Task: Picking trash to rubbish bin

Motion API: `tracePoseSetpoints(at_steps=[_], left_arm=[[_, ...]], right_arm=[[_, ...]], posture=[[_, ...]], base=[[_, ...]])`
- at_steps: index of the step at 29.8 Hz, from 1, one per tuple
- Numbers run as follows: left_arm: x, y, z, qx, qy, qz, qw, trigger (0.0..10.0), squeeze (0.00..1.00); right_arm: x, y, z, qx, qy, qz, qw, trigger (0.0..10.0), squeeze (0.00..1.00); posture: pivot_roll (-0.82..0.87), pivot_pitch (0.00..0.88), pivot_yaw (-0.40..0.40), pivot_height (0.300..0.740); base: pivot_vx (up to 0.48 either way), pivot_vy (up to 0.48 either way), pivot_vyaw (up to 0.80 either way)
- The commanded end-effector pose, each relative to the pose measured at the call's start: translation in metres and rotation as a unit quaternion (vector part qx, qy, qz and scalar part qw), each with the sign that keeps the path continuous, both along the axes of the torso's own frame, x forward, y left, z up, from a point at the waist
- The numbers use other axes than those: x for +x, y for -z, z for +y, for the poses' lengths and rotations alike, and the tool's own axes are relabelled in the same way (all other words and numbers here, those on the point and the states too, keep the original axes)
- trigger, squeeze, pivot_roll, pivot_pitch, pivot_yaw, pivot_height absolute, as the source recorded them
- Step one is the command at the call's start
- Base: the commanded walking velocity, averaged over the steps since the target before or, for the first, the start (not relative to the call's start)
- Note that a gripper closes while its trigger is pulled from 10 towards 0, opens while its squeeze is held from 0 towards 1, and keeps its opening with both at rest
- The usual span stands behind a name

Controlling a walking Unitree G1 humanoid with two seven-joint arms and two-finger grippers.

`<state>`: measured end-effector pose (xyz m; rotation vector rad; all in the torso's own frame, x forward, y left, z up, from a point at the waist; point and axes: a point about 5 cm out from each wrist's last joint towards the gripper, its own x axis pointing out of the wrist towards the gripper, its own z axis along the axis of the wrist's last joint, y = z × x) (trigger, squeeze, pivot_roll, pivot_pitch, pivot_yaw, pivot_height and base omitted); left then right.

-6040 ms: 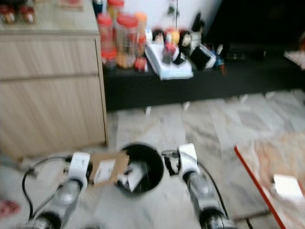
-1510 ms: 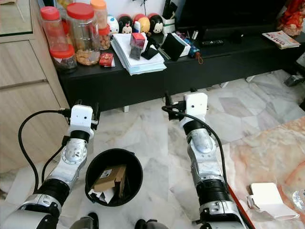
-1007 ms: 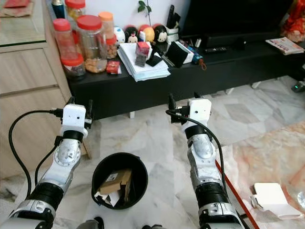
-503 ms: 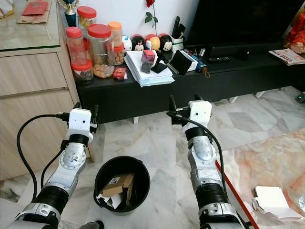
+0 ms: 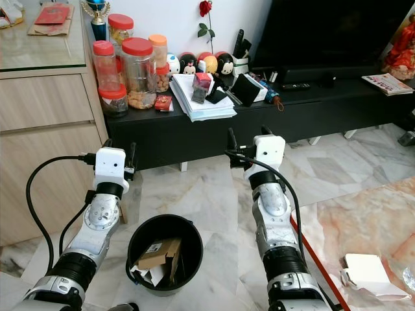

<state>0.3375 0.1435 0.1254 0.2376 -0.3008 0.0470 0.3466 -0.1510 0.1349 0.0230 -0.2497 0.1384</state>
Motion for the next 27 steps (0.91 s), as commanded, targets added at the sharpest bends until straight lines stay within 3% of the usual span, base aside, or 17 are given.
tracePoseSetpoints(at_steps=[1, 27], left_arm=[[0.0025, -0.007, -0.0061, 0.002, 0.004, -0.01, 1.0, 10.0, 0.0], [0.0026, -0.0117, -0.013, -0.008, 0.017, -0.024, 1.0, 10.0, 0.0]], right_arm=[[0.0011, -0.0017, -0.0028, 0.003, 0.004, -0.004, 1.0, 10.0, 0.0], [0.0024, -0.0014, -0.0033, 0.004, 0.006, 0.001, 1.0, 10.0, 0.0]], posture=[[0.11, 0.069, -0.165, 0.74], [0.1, 0.097, -0.167, 0.74]], base=[[0.0, 0.0, 0.0], [0.0, 0.0, 0.0]])
